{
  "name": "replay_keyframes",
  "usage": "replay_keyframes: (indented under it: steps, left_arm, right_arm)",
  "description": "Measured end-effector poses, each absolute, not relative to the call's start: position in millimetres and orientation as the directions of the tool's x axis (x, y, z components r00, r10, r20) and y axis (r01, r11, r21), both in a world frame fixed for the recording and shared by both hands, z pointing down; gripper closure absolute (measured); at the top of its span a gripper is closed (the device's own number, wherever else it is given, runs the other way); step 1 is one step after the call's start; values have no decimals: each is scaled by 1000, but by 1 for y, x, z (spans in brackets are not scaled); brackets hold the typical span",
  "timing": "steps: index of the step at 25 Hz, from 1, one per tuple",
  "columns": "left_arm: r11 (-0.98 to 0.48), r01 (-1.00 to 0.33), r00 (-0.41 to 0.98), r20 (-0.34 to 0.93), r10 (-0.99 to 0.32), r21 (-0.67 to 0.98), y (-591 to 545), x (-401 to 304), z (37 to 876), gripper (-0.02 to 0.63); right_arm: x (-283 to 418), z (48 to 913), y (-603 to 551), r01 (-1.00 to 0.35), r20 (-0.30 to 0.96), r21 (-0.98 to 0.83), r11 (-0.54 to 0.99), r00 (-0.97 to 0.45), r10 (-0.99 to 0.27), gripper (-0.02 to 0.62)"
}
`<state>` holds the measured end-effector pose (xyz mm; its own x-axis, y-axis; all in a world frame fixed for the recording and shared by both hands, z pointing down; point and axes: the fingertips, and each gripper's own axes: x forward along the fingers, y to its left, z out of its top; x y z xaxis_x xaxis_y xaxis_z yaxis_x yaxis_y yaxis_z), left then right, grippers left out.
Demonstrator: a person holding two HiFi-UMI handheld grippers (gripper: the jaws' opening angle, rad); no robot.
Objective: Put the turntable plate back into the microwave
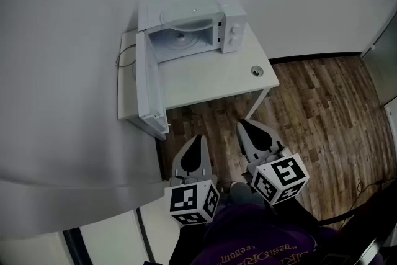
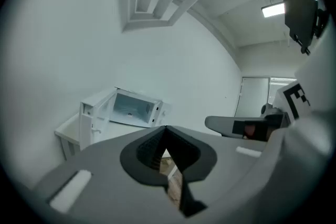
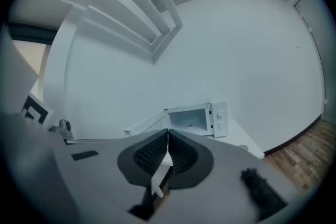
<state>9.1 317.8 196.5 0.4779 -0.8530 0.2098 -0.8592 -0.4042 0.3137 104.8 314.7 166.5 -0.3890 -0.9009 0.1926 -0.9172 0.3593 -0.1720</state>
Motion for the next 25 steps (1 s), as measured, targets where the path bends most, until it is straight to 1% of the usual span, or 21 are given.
replay_keyframes:
  steps: [12, 25]
  left_arm:
    - [-397, -859, 475, 215, -853, 323, 299, -3, 206, 601]
    - [-378, -873, 452, 215, -866, 309, 227, 19, 201, 601]
  right_arm:
    - [94, 177, 292, -918, 201, -172, 358, -388, -899, 586]
    - [118, 172, 208, -902, 186, -176, 395, -424, -886, 585]
